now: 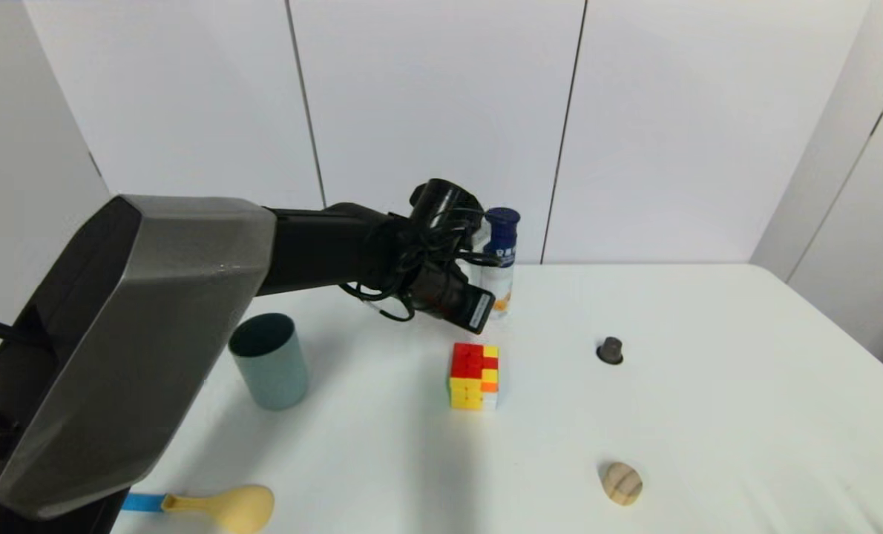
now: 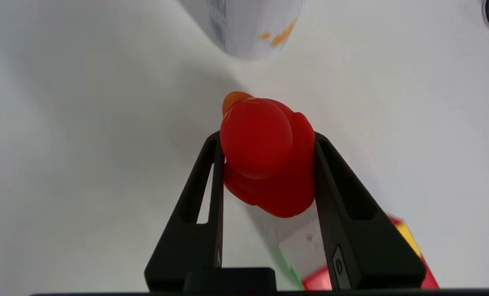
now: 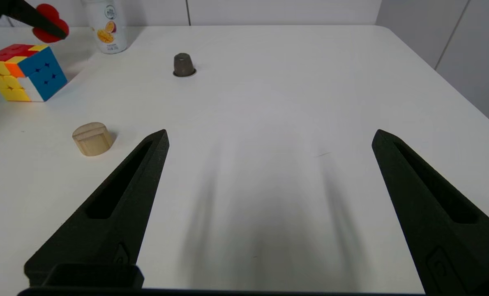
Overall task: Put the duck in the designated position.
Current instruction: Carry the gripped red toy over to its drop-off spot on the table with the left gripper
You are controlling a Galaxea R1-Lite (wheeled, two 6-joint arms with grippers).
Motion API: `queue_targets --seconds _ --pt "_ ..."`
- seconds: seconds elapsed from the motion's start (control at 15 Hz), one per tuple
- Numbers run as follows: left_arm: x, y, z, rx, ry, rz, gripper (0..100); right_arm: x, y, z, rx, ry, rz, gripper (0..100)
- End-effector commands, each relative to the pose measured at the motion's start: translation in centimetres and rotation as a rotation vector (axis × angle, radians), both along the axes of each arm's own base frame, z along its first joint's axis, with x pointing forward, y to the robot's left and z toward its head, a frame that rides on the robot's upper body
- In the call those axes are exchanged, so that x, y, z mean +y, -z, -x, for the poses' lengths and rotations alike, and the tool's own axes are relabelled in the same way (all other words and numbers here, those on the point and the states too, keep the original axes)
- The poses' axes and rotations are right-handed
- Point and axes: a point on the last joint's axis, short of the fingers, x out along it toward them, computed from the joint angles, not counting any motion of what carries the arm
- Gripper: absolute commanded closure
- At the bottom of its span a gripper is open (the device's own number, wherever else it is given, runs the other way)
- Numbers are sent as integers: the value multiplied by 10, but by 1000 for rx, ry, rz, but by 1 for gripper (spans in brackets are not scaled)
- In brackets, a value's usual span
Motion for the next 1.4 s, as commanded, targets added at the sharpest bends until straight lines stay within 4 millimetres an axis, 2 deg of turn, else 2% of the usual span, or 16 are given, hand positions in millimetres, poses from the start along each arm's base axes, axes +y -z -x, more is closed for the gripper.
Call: queue_targets --seconds 0.07,0.87,0.93,1.27,1.4 --pt "-5 15 -8 0 -2 -1 100 0 0 0 3 -1 0 0" --pt "5 23 -20 10 -39 -12 100 0 -1 0 0 -1 0 0" --pt "5 24 -20 14 -39 -15 0 0 0 0 3 -1 0 0" --pt "5 24 -21 12 -38 -13 0 0 0 0 1 -1 0 0" --pt "7 13 -18 -10 -38 1 0 0 0 0 1 -1 0 0"
